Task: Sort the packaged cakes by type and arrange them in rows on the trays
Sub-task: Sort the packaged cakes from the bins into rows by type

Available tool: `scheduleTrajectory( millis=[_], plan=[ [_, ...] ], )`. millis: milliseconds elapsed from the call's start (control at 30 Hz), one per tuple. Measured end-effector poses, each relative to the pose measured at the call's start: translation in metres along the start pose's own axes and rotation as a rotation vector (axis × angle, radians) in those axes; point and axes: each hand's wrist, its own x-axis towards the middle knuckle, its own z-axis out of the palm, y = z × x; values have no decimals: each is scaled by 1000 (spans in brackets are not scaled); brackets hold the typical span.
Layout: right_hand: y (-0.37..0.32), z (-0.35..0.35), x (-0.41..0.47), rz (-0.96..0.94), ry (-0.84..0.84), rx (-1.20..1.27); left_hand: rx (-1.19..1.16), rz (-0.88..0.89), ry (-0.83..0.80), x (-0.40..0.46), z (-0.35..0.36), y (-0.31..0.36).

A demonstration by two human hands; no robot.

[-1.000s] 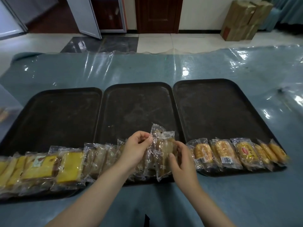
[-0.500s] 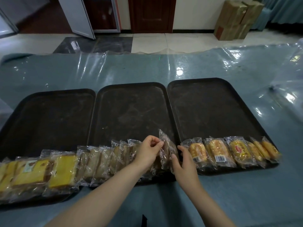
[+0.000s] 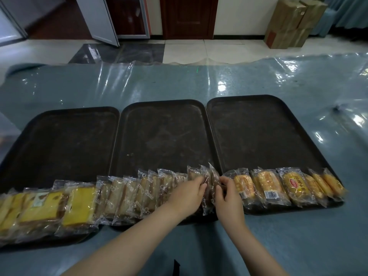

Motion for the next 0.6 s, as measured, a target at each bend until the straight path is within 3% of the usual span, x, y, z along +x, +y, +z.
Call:
scheduleTrajectory(
  millis=[300, 400, 600],
  plan=[
    [7, 8, -10, -160, -25, -79, 261, -57, 14, 2, -8, -15],
    [7, 13, -11, -217, -65, -182, 268, -144, -20, 2, -11, -25],
    [4, 14, -10, -203, -101, -214, 262, -116, -16, -5, -15, -27]
  ],
)
